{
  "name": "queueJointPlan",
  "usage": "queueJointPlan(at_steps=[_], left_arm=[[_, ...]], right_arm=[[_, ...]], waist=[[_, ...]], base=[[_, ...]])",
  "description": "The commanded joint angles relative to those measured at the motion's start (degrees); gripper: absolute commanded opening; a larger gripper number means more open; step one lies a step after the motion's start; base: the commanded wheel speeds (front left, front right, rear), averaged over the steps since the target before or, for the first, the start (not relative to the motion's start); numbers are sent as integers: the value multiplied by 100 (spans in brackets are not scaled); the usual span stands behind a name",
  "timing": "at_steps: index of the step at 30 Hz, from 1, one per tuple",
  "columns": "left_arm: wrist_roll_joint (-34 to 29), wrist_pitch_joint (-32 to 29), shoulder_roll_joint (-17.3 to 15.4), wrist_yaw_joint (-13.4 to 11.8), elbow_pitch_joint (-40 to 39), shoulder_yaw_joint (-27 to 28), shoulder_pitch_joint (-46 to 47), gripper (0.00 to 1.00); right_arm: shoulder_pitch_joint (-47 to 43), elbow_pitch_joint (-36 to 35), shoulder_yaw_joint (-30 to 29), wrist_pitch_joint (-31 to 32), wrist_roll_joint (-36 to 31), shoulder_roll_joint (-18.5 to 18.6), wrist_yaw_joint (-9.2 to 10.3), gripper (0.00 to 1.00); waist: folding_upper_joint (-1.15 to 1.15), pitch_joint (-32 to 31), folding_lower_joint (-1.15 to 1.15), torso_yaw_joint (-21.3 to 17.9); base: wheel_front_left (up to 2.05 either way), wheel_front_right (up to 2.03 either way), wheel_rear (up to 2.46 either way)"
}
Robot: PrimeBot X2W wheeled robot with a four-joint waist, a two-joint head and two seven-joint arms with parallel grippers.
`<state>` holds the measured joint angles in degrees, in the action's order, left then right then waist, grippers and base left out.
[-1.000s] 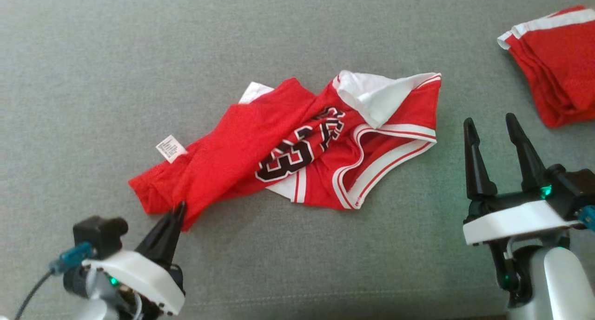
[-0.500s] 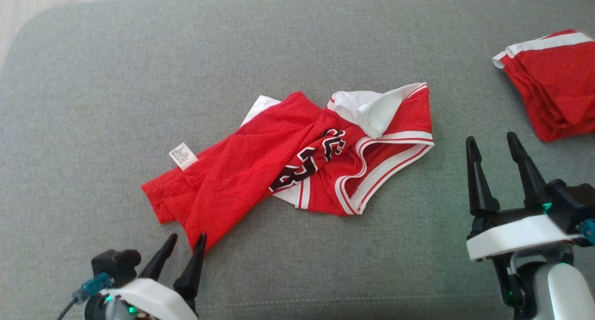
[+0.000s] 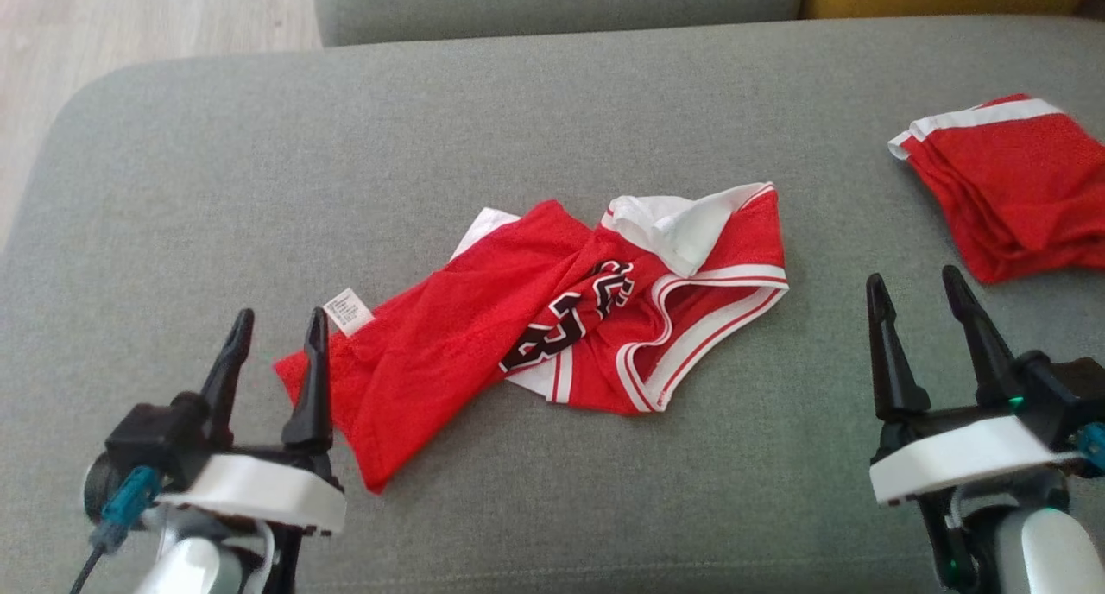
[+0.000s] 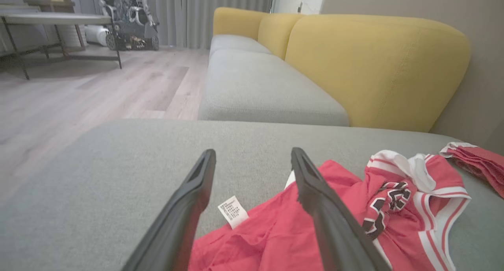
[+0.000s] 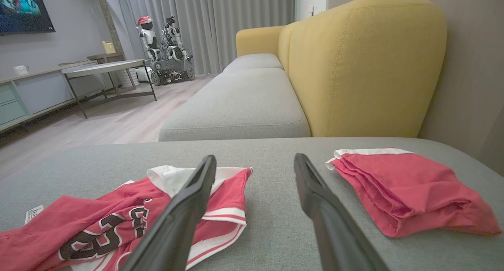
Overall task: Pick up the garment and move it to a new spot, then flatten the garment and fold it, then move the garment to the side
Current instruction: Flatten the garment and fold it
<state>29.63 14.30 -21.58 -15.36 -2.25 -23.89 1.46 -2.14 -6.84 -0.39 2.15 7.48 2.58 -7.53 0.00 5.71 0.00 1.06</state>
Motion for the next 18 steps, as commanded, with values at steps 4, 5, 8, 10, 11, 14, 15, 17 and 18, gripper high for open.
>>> queueJointPlan(at_steps=[4, 5, 8, 10, 11, 14, 15, 17, 18], left_arm=[[-175, 69, -166, -56, -328, 341, 27, 100], [-194, 69, -188, -61, -340, 341, -21, 100], [-211, 69, -220, -84, -376, 331, -158, 100], [-207, 67, -230, -93, -377, 321, -224, 100], [-201, 61, -231, -97, -377, 316, -242, 100], [-183, 53, -228, -104, -382, 306, -257, 100], [-178, 52, -227, -102, -382, 303, -253, 100], [-168, 47, -229, -94, -376, 295, -242, 100], [-164, 44, -231, -90, -374, 292, -236, 100]], right_arm=[[-17, -254, 166, 63, -54, 30, 4, 100], [-36, -264, 174, 78, -61, 30, 4, 100], [-76, -292, 184, 112, -72, 30, 4, 100], [-93, -308, 180, 124, -67, 30, 4, 100], [-99, -315, 174, 128, -65, 30, 4, 100], [-114, -329, 168, 137, -61, 30, 4, 100], [-117, -332, 168, 141, -60, 30, 4, 100], [-119, -335, 169, 148, -60, 30, 4, 100], [-118, -337, 170, 151, -58, 30, 4, 100]], waist=[[0, -122, 0, -19], [0, -141, 0, -24], [0, -182, 0, -39], [0, -195, 0, -42], [0, -197, 0, -41], [0, -201, 0, -32], [0, -201, 0, -29], [0, -203, 0, -25], [0, -201, 0, -25]], base=[[0, 0, 0], [0, 0, 0], [0, 0, 0], [0, 0, 0], [0, 0, 0], [0, 0, 0], [0, 0, 0], [0, 0, 0], [0, 0, 0]])
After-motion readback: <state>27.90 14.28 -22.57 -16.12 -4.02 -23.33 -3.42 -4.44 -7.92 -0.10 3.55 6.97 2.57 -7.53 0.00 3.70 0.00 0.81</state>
